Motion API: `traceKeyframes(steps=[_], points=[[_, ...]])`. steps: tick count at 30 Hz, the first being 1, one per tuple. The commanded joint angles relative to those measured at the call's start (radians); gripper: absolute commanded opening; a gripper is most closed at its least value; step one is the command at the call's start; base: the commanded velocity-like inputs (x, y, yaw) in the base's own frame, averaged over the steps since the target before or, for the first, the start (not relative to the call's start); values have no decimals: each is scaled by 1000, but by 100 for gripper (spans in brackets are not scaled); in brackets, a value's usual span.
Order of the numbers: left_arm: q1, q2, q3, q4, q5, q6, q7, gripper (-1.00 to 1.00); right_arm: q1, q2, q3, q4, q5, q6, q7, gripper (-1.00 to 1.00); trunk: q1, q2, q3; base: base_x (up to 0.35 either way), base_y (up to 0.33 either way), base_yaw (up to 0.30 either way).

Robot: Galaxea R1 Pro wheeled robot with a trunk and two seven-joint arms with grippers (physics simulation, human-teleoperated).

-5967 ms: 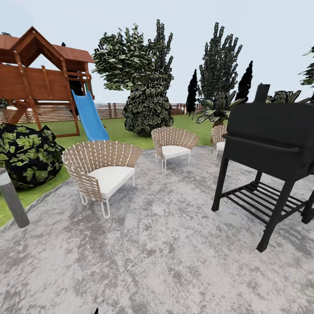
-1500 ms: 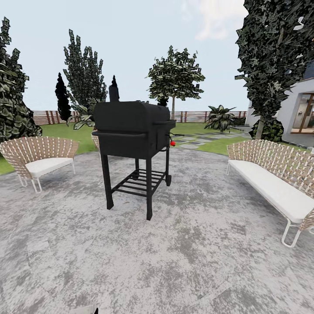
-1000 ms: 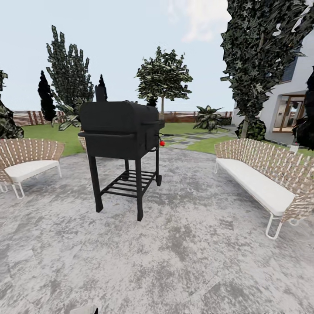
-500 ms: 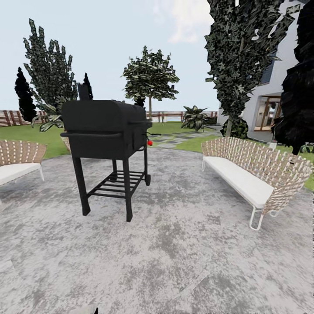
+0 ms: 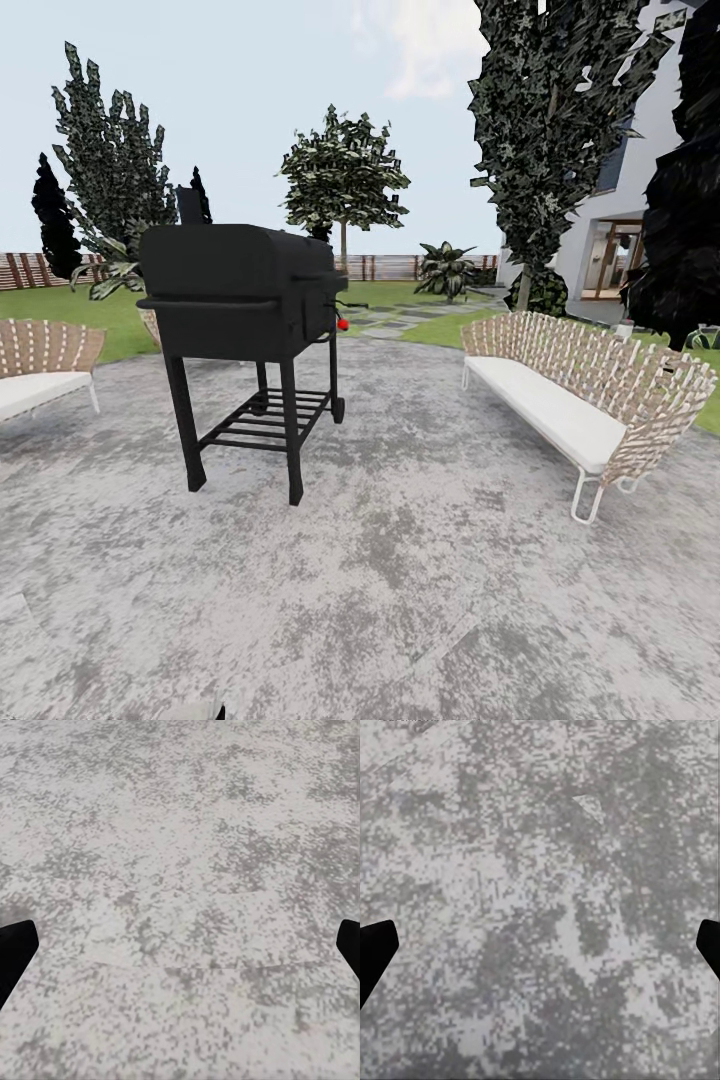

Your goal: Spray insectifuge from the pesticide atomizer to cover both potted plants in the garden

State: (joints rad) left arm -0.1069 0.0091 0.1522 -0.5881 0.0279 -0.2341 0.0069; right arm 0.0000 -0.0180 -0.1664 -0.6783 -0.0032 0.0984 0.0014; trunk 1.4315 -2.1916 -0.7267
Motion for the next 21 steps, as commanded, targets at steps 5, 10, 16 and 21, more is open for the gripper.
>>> traceKeyframes(steps=[5, 10, 16, 21], points=[[-1, 0, 0, 1, 3, -3, 1, 100, 0, -2, -1, -5, -1, 6, 0, 100, 0, 0, -1, 0, 0, -15], [-1, 0, 1, 1, 4, -4, 1, 100, 0, -2, -2, -6, -1, 6, 0, 100, 0, 0, -1, 110, 0, -199], [-1, 0, 1, 1, 4, -4, 1, 100, 0, 0, -1, -4, -1, 6, 1, 100, 0, 0, -1, 303, 0, -252], [-1, 0, 1, 1, 4, -4, 1, 100, 0, 1, -1, -2, -1, 6, 0, 100, 0, 0, -1, 334, 0, -194]])
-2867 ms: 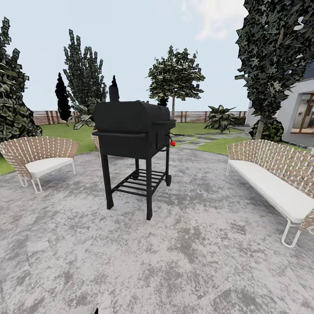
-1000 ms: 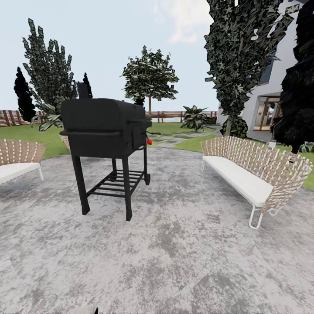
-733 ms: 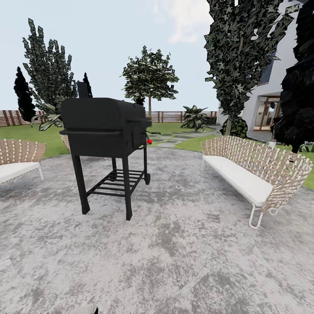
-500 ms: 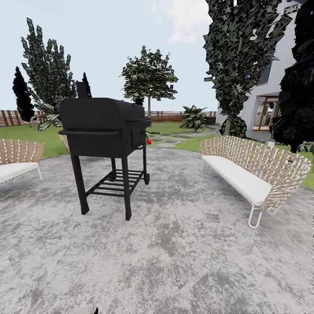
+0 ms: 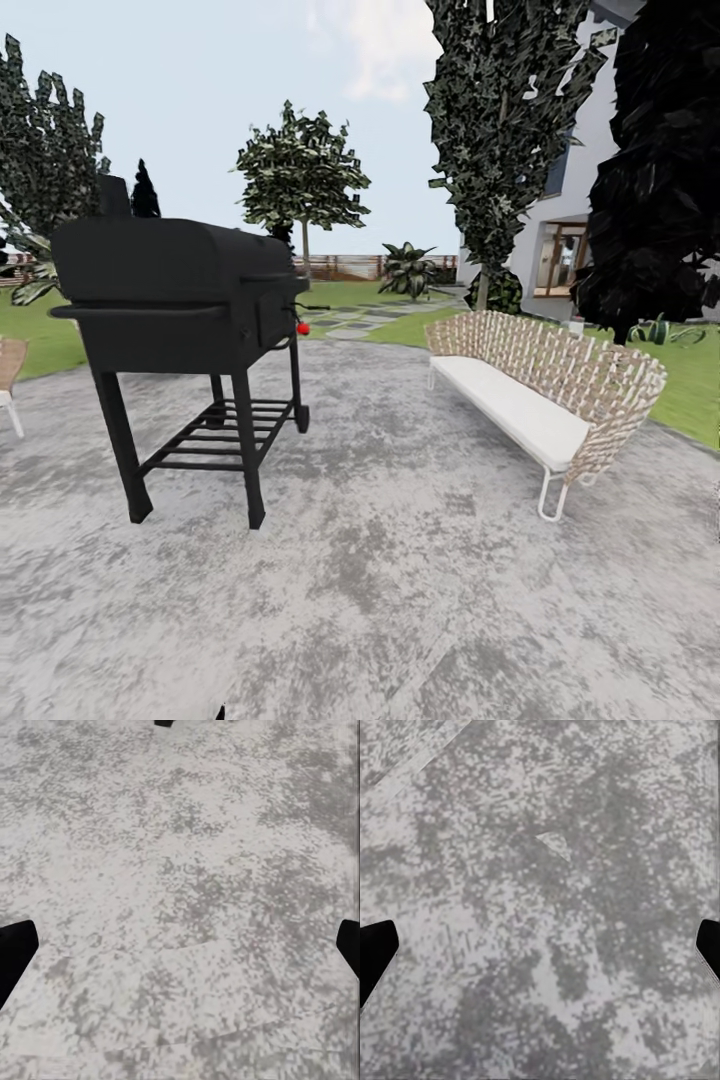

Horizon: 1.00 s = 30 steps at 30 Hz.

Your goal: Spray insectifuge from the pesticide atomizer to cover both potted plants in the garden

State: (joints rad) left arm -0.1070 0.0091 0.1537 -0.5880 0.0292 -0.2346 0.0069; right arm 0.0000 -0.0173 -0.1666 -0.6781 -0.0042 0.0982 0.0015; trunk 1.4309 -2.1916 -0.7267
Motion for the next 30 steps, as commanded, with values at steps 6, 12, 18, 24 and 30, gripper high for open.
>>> traceKeyframes(steps=[6, 12, 18, 24, 30], points=[[0, 0, 0, 0, 3, -3, 1, 100, 0, 2, 0, -1, 1, 6, 0, 100, 0, 0, -1, 337, 0, -30], [0, 0, 0, 0, 3, -3, 1, 100, 0, 3, 1, -2, 1, 6, -3, 100, 0, 0, -1, 337, 0, -1], [0, 0, 0, 0, 3, -3, 1, 100, 0, 3, 1, 0, 1, 6, -2, 100, 0, 0, -1, 336, -55, 0], [0, 0, 0, 0, 3, -3, 1, 100, 0, 3, 1, 0, 0, 6, -3, 100, 0, 0, -1, 321, -165, 0], [0, 0, 0, 0, 3, -3, 1, 100, 0, 4, 0, -1, 0, 6, -4, 100, 0, 0, -1, 313, -184, 0]])
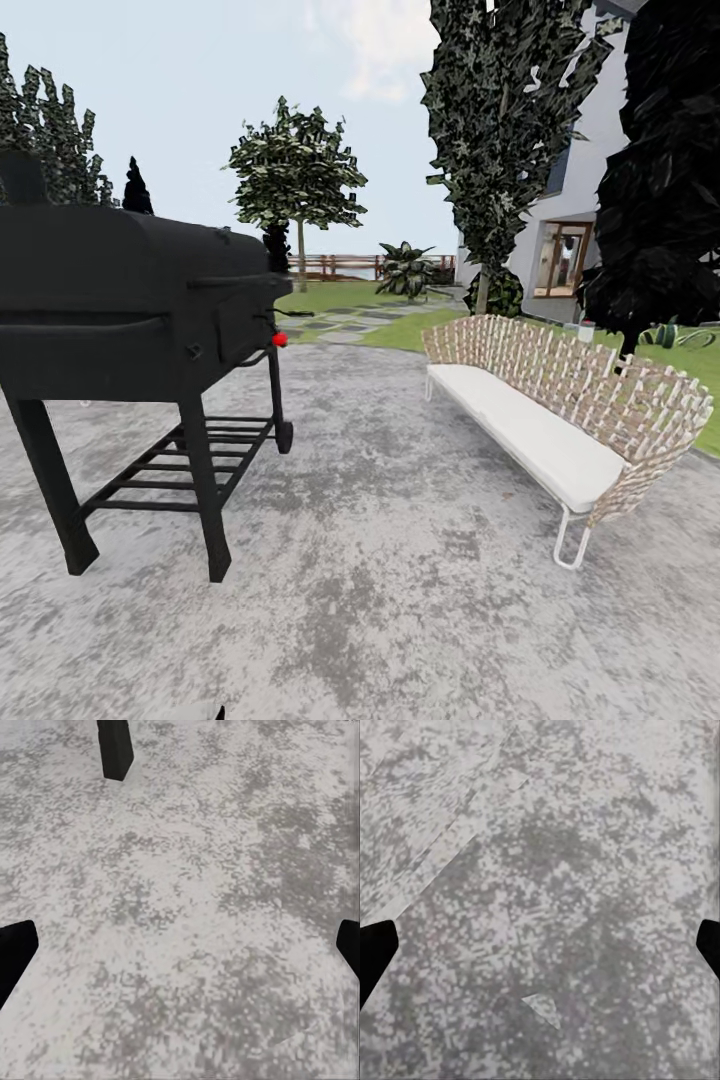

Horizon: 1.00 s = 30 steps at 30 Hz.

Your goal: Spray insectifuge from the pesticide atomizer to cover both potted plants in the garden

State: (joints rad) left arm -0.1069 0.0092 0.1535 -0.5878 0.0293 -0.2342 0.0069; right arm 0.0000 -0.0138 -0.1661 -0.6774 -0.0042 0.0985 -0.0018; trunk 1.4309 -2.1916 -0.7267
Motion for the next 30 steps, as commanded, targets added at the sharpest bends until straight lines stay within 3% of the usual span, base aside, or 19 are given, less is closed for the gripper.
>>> traceKeyframes(steps=[1, 19, 30], points=[[0, 0, 0, 0, 3, -3, 1, 100, 0, 0, 0, -2, 0, 6, 0, 100, 0, 0, -1, 311, -185, 0], [0, 2, 0, 0, 3, -2, 1, 100, 0, 0, -1, -7, 0, 6, -1, 100, 0, 0, -1, 320, -126, 0], [0, 2, 0, 0, 3, -2, 1, 100, 0, 0, -1, -6, 0, 6, -1, 100, 0, 0, -1, 334, -15, 63]])
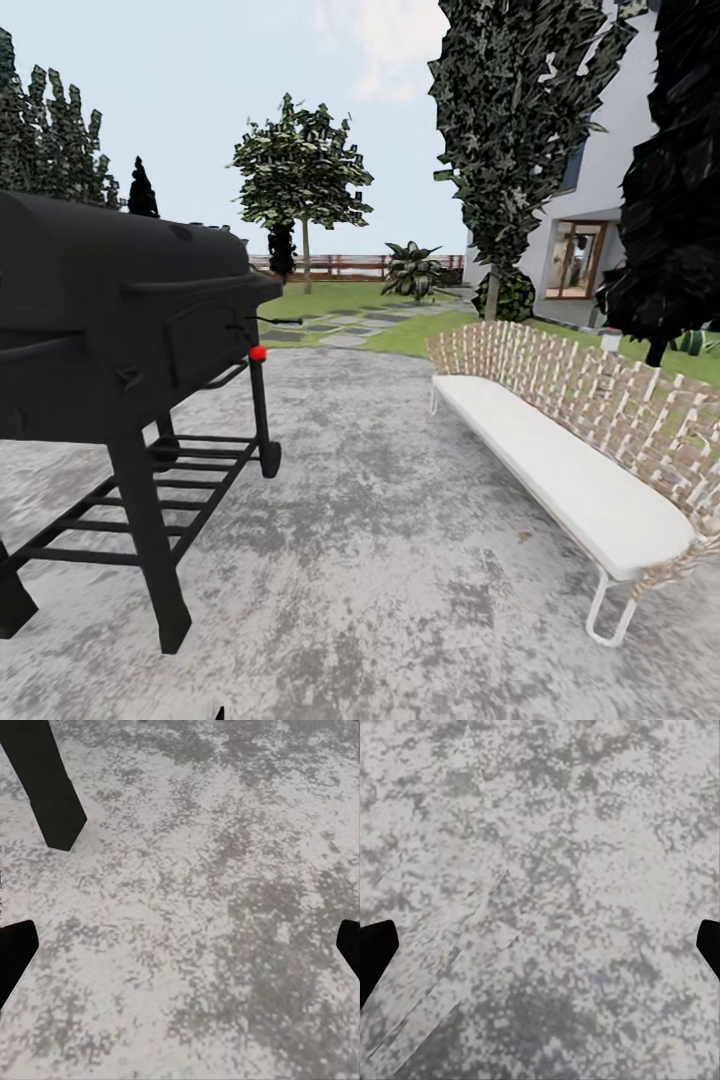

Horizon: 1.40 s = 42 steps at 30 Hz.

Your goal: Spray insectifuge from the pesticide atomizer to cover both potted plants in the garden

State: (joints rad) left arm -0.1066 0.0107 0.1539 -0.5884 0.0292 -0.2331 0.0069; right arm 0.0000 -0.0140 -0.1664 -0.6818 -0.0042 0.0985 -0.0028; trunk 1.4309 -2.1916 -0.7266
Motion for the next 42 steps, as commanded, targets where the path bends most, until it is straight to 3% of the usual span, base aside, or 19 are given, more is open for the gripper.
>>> traceKeyframes(steps=[1, 12, 31, 42], points=[[-1, 0, 0, 1, 3, -3, 1, 100, 0, 0, -1, -2, 0, 6, 0, 100, 0, 0, -1, 336, -1, 200], [-1, 0, 0, 1, 3, -3, 1, 100, 0, 0, -1, -1, 0, 6, 0, 100, 0, 0, -1, 335, -24, 54], [-1, 0, 0, 1, 3, -3, 1, 100, 0, 0, -1, 2, 0, 6, 0, 100, 0, 0, -1, 300, -194, 0], [-1, 0, 0, 1, 4, -3, 1, 100, 0, 0, -1, 2, 0, 6, -2, 100, 0, 0, -1, 332, -16, 0]])
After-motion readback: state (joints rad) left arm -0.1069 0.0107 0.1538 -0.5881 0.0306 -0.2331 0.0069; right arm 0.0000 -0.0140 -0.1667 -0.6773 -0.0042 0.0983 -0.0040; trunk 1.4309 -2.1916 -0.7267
